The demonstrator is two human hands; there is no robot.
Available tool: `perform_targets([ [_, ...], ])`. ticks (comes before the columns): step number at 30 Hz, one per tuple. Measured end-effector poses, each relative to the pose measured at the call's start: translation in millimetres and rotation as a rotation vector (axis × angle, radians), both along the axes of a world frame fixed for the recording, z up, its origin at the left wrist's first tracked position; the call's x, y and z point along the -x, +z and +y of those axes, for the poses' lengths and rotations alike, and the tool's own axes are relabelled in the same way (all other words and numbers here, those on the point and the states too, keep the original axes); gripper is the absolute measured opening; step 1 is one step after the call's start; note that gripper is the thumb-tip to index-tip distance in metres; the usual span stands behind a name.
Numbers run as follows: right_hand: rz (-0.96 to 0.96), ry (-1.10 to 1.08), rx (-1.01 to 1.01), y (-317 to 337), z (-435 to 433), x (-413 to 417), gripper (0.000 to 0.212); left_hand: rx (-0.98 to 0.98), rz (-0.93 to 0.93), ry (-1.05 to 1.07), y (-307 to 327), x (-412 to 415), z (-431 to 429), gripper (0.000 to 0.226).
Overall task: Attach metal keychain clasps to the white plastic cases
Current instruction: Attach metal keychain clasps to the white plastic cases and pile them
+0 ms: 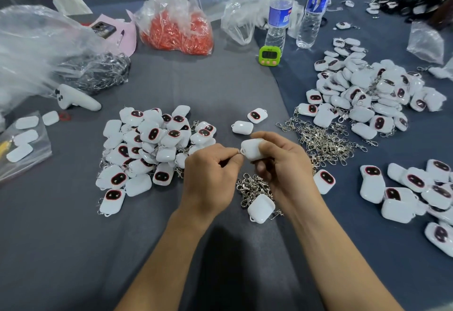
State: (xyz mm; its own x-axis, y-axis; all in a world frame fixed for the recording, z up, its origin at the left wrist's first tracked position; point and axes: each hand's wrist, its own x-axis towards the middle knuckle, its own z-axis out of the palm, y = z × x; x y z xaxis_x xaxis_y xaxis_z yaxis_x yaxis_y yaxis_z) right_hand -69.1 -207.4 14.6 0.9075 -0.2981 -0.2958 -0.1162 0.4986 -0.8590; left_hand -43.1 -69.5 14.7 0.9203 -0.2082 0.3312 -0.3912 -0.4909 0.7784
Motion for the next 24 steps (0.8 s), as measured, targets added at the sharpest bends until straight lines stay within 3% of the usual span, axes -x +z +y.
perform_targets([
  [2, 0.022, -0.039, 0.072, -2, -1, -1, 0.024, -0.268, -0.227, -0.060, 4, -5, 2, 0.042],
  [5, 0.042, -0.068, 0.222, -7, 2, -3, 0.022, -0.744, -0.354, -0.122, 14, -5, -6, 0.030],
  [7, 0.053, -0.075, 0.270, -10, 2, -4, 0.021, -0.914, -0.417, -0.098, 18, -8, -12, 0.026],
  [9, 0.058, -0.087, 0.218, -11, -2, -4, 0.021, -0.858, -0.379, -0.105, 14, -15, -12, 0.021],
  [14, 0.034, -0.044, 0.044, -8, -13, -4, 0.028, -0.012, 0.350, -0.185, -2, -27, -4, 0.016],
  [17, 0.023, -0.011, 0.022, -6, -9, -6, 0.027, 0.268, 0.590, -0.218, -12, -23, -3, 0.028],
  [19, 0.033, -0.003, -0.014, -6, -4, -5, 0.027, 0.326, 0.581, -0.229, -15, -17, -1, 0.028],
  [21, 0.049, -0.010, -0.036, -8, -2, -5, 0.027, 0.271, 0.460, -0.230, -15, -16, 3, 0.026],
  [22, 0.059, -0.017, -0.021, -9, -3, -4, 0.027, 0.172, 0.346, -0.237, -15, -16, 6, 0.026],
  [24, 0.077, -0.041, 0.072, -12, -2, -3, 0.025, -0.202, 0.054, -0.269, -15, -16, 8, 0.027],
])
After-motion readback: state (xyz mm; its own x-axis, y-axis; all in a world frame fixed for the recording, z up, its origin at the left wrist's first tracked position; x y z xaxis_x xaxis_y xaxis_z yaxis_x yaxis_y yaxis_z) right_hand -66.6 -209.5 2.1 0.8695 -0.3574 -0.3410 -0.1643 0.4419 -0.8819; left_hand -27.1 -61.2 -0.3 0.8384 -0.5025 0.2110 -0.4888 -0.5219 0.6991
